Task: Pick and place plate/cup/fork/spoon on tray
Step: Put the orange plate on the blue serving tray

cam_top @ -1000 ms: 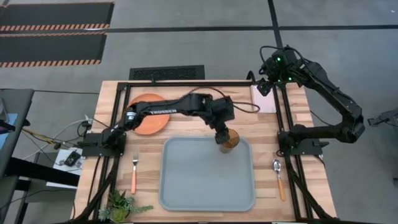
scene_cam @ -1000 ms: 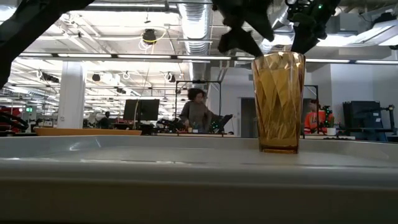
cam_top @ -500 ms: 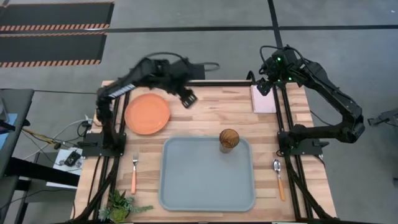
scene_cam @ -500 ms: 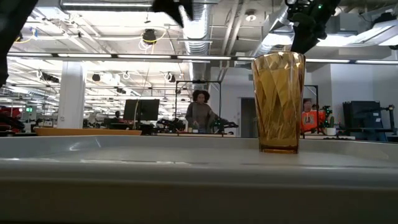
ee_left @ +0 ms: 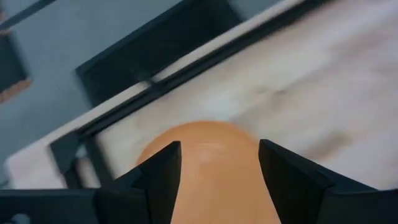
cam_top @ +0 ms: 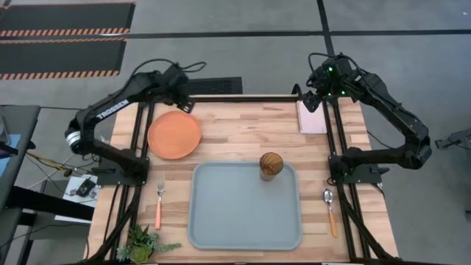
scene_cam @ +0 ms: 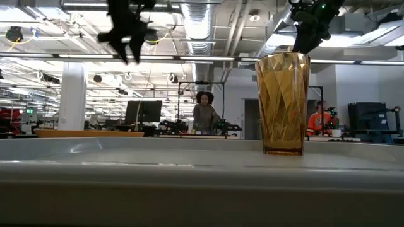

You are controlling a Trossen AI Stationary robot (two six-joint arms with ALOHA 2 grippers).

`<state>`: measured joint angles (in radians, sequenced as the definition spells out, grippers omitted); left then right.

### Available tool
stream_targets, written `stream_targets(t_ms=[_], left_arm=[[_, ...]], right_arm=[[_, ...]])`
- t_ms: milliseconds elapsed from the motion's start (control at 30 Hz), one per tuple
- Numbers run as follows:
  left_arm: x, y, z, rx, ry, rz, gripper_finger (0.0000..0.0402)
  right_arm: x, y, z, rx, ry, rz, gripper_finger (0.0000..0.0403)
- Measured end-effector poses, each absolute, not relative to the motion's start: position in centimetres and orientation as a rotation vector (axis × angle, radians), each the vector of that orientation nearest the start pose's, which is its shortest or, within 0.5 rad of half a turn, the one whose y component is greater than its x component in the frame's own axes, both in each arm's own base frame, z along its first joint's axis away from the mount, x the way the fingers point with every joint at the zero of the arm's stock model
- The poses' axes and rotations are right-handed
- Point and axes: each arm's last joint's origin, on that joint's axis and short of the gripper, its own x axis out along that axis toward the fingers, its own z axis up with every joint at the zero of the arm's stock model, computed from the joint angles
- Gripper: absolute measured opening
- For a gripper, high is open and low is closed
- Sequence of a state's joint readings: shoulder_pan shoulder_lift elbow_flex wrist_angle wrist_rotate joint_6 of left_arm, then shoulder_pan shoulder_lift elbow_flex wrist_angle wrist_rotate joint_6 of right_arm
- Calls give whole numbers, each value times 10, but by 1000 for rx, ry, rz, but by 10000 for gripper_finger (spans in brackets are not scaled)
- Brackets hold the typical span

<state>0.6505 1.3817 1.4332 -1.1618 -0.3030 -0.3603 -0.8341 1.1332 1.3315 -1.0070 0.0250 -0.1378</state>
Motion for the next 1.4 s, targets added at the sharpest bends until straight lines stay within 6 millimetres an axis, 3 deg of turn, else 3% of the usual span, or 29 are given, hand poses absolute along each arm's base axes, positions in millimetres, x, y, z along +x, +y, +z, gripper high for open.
stream_targets(t_ms=[200, 333, 633, 967, 1233, 1400], left_arm=[[174, 189, 289, -489, 1084, 1139, 204], [164, 210, 260, -498, 1200, 1164, 204], [137, 252, 224, -633, 1315, 1031, 204], [143, 269, 184, -588, 1474, 888, 204], [140, 279, 171, -622, 1446, 857, 200], [140, 281, 168, -599, 1466, 848, 166]], right_arm=[[136, -151, 380, 228, 799, -767, 274], [136, -151, 380, 241, 795, -773, 274], [137, -152, 381, 239, 789, -774, 274], [137, -152, 381, 238, 789, -774, 274], [137, -153, 382, 231, 776, -776, 274], [138, -153, 383, 215, 763, -775, 274]])
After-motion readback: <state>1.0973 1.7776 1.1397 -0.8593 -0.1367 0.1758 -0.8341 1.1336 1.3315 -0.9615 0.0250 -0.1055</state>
